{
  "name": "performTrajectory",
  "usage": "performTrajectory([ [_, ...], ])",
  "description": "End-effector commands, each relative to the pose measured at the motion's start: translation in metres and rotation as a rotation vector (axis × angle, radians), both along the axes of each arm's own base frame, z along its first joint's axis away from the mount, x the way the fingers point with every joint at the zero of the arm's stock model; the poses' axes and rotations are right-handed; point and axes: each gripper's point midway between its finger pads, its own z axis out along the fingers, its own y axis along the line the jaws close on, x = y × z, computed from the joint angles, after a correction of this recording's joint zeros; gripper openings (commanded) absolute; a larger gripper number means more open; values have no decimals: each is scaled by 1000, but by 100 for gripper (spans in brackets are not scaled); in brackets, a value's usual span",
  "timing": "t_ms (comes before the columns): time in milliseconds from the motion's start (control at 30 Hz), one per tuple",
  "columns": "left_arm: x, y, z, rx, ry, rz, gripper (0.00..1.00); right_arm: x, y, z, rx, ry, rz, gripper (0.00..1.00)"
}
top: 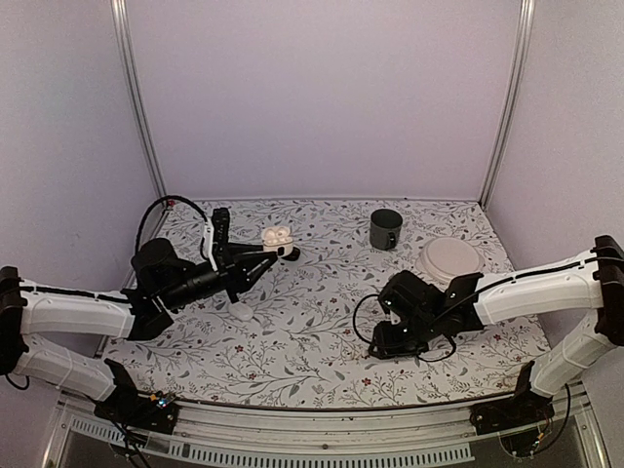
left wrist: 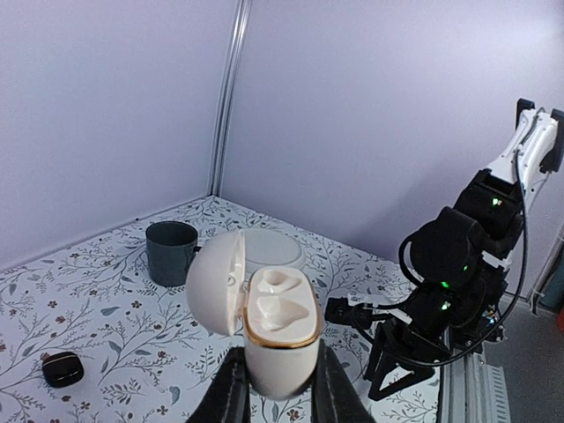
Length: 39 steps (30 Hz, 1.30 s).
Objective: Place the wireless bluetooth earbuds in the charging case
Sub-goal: Move the left earbud to the center of the board.
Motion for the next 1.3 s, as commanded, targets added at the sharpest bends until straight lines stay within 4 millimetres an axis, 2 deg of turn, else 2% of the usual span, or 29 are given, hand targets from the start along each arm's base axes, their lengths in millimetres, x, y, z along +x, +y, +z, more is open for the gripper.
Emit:
performTrajectory([
  [0,-6,1,5,-10,-8,-6,0,-17,6,-9,0,96,-65,42],
  [100,-5,1,5,-8,-5,-3,0,-22,10,-15,-47,112,-56,37],
  [267,-5,1,6,-11,1,-4,0,-26,22,-24,-22,139,-39,24],
  [533,-6,2,7,-12,4,-6,0,-20,34,-32,-22,152,-43,12],
  [800,-8,3,6,-5,-1,-9,0,-6,17,-37,-32,155,-101,10],
  [1267,-8,3,6,0,10,-8,0,42,15,-27,24,90,-124,12],
])
